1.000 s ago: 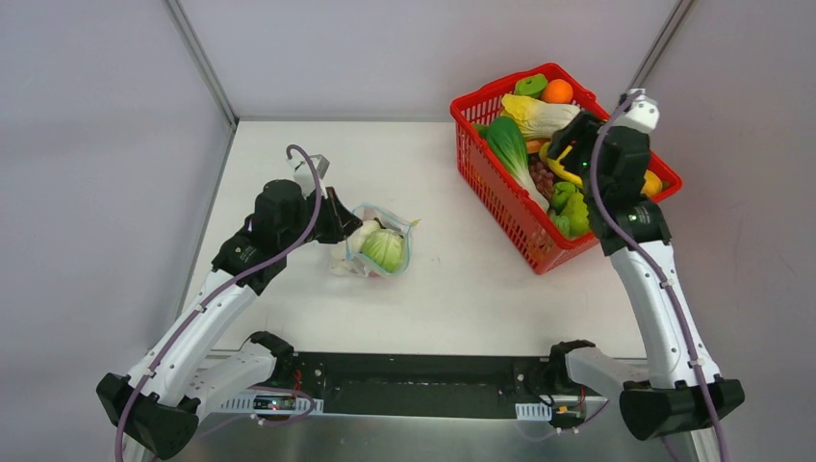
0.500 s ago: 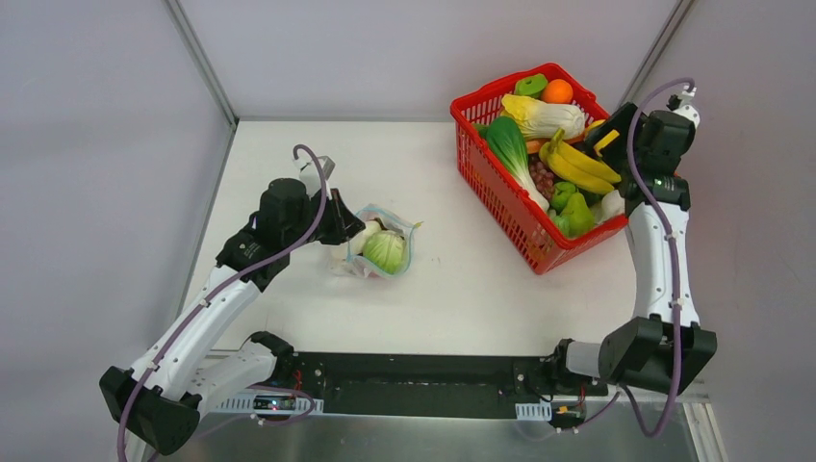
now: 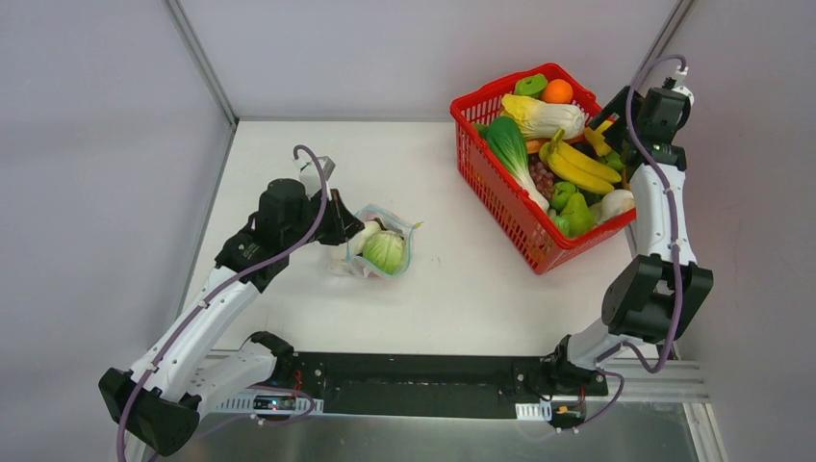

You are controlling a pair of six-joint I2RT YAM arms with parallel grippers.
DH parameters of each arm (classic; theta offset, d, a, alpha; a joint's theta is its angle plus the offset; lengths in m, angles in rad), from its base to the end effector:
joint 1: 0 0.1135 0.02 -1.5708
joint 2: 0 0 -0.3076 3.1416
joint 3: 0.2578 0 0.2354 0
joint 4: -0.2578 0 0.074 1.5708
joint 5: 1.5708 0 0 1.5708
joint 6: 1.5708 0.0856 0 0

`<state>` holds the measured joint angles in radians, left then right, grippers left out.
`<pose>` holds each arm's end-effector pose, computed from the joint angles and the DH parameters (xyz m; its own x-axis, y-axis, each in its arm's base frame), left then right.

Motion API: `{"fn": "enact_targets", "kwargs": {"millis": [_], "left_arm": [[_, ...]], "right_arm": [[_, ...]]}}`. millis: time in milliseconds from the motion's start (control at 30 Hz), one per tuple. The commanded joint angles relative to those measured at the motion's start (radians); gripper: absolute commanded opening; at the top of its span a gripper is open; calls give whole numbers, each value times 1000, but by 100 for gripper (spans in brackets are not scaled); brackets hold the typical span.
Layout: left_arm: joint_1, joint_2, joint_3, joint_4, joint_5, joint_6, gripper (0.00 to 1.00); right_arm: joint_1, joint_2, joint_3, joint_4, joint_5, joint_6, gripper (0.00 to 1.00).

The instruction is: Place the food in the zip-top bag and seal the zipper

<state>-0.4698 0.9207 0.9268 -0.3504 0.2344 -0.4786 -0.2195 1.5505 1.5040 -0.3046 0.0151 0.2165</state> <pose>0.1774 -0.1124 0.3667 -0.5597 -0.2182 -0.7994 0.4253 0.7523 -0.5031 0.3840 -0.0870 0.4155 -0.2781 0.2821 -0.9182 0.2983 0.9340 0.1966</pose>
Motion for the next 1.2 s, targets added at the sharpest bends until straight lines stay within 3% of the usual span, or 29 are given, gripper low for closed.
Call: {"fn": "enact_targets", "kwargs": {"millis": [0,167,467,533,667,967,1167], "left_arm": [[2,-27,26,-5,-8,19,0],[2,-17,34,-3,3,16,0],[2,-26,34,-7,1,14,0],[2,-30,33,-8,-2,15,0],[2,-33,33,-6,-6,15,0],[2,-33,23,8,1,3,0],[2,-32,25,7,-4,3,0]], "right_arm": [[-9,58,107,-4,31,-73,91],[-9,170,220,-107,20,-107,90],[-9,230,256,-157,-38,-97,74],[-9,206,238,-140,-34,-90,63],[-9,106,178,-75,-44,-77,54],[-9,-130,14,70,-161,-35,53],[-7,-325,-156,167,-210,95,52]]}}
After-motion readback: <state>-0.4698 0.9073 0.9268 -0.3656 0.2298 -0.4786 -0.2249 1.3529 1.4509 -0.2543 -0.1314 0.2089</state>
